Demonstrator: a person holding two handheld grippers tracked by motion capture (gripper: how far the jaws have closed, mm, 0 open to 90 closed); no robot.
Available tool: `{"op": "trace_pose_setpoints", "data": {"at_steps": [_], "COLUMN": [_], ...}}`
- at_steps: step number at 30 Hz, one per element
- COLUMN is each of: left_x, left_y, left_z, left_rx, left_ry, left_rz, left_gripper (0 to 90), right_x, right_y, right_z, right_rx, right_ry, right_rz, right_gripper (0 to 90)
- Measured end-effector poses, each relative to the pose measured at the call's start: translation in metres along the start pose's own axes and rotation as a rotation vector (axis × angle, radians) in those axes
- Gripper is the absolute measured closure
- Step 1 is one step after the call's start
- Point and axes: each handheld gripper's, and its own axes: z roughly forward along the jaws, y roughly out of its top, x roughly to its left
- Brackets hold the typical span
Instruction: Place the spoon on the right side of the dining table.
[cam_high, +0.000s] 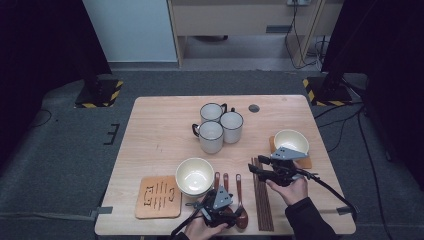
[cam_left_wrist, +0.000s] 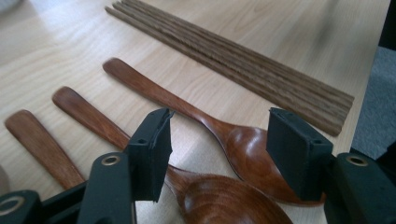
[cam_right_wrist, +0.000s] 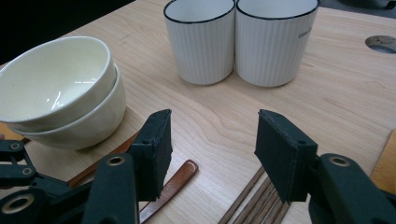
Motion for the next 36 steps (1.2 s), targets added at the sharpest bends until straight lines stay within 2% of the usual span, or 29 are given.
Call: {"op": "trace_pose_setpoints", "data": {"at_steps": [16, 36], "left_x": [-0.003, -0.006], "left_y": [-0.006, -0.007], "left_z": [0.007, 0.011], "left_rx": [0.055, 0.064], "left_ry": [-0.048, -0.086], "left_rz": [0.03, 0.046], "left_gripper": [32.0, 24.4], "right_x": [0.007, 0.012], "right_y": [-0.01, -0.021], "right_z": [0.016, 0.033], "right_rx": [0.05, 0.122], "right_ry": [0.023, 0.041], "right_rz": [0.003, 0.02], "right_gripper": [44.4, 43.5]}}
